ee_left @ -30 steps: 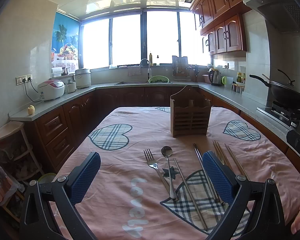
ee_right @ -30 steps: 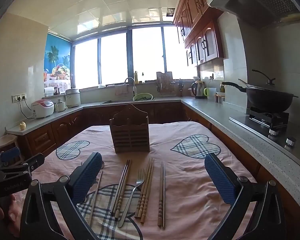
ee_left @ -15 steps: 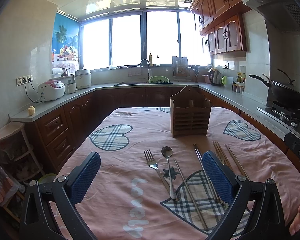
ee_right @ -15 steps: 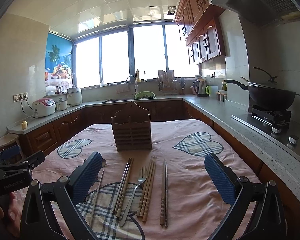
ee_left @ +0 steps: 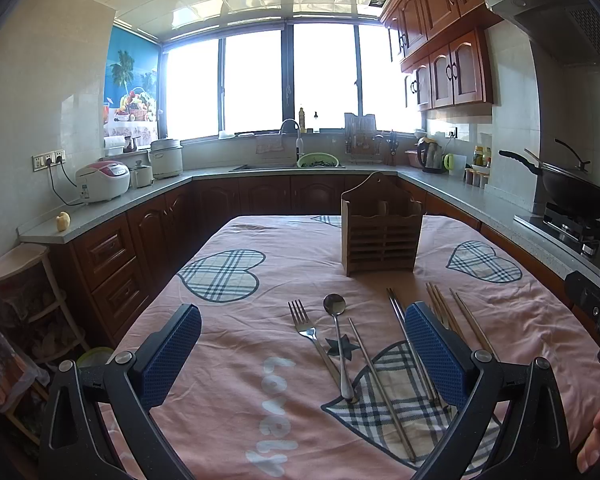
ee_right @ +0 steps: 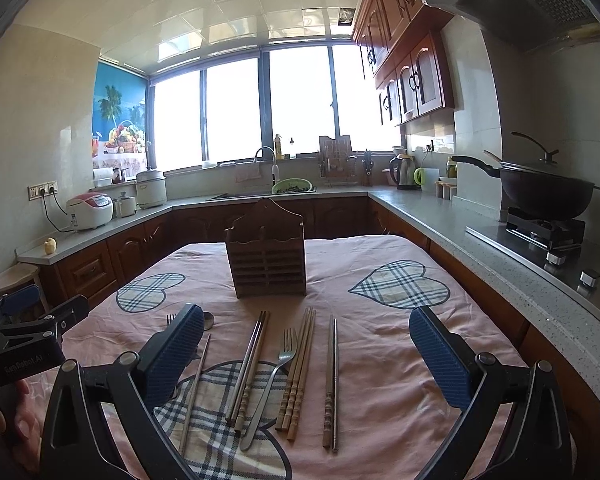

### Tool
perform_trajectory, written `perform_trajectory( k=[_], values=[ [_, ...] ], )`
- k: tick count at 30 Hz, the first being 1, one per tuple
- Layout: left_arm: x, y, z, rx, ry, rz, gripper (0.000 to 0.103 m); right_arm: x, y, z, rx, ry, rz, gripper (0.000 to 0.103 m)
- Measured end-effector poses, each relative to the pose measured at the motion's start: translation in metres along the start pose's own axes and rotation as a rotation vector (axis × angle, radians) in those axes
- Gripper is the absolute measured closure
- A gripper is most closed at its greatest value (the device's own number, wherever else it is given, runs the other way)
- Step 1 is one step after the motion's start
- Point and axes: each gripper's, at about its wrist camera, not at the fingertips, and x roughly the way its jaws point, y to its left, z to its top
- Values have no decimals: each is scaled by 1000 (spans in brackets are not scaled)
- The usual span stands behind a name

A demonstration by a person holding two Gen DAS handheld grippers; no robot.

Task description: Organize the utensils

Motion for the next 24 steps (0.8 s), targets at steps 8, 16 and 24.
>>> perform_trajectory(
  k=[8,16,24],
  values=[
    [0,0,-1,1,0,-1,1,1,3,-3,-6,7,4,0],
    [0,1,-1,1,-1,-2,1,1,2,-1,-3,4,2,0],
    [1,1,-1,2,2,-2,1,2,3,-1,-6,9,4,0]
  ],
)
